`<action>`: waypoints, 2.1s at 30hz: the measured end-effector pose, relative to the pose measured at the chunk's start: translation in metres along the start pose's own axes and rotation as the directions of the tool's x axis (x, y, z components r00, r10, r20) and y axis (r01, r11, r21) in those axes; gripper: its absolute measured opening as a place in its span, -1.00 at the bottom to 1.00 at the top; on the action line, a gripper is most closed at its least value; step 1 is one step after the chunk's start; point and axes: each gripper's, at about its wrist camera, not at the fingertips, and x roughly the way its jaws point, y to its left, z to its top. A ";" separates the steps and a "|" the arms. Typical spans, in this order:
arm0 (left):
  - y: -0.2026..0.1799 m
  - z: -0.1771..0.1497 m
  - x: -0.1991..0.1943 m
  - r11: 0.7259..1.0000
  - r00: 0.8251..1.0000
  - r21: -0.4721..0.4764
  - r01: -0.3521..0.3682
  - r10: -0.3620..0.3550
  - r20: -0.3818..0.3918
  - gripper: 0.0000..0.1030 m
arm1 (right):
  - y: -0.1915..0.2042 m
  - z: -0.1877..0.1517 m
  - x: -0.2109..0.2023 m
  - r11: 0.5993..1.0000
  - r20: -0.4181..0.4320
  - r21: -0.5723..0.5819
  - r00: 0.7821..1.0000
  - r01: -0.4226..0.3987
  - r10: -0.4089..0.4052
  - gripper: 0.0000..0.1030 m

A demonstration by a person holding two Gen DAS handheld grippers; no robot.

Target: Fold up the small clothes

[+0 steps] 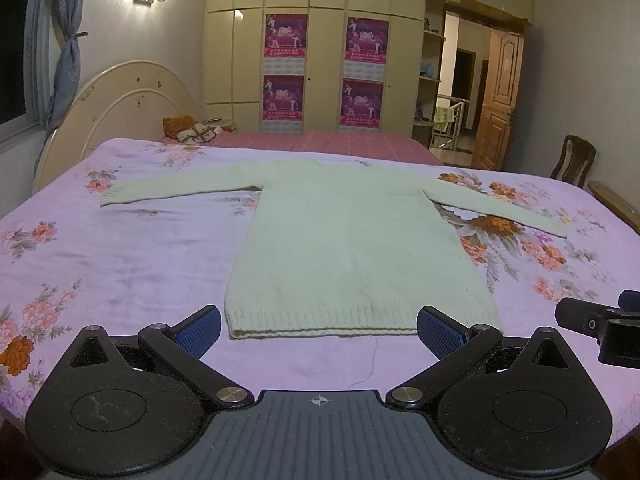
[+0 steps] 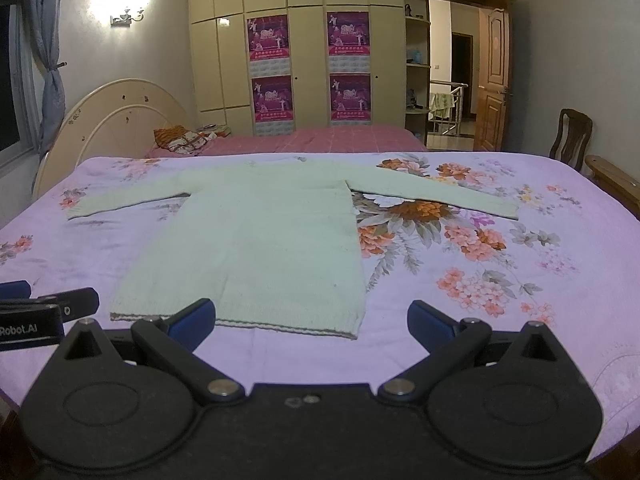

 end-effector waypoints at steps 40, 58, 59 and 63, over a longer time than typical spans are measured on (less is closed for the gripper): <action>0.002 0.002 0.002 1.000 1.000 0.005 0.003 -0.003 0.001 1.00 | -0.003 0.000 0.000 1.000 0.004 -0.003 1.000 -0.002 0.002 0.98; 0.002 0.002 0.007 1.000 1.000 0.008 -0.001 0.001 -0.016 1.00 | -0.003 -0.002 0.002 1.000 -0.004 0.007 1.000 -0.003 0.003 0.98; 0.002 0.003 0.009 1.000 1.000 0.009 -0.002 0.002 -0.017 1.00 | -0.003 -0.001 0.003 1.000 -0.005 0.011 1.000 -0.003 0.003 0.98; 0.007 0.013 0.024 1.000 1.000 -0.001 -0.003 0.003 -0.024 1.00 | -0.010 0.003 0.011 0.999 -0.001 0.035 1.000 0.006 -0.006 0.98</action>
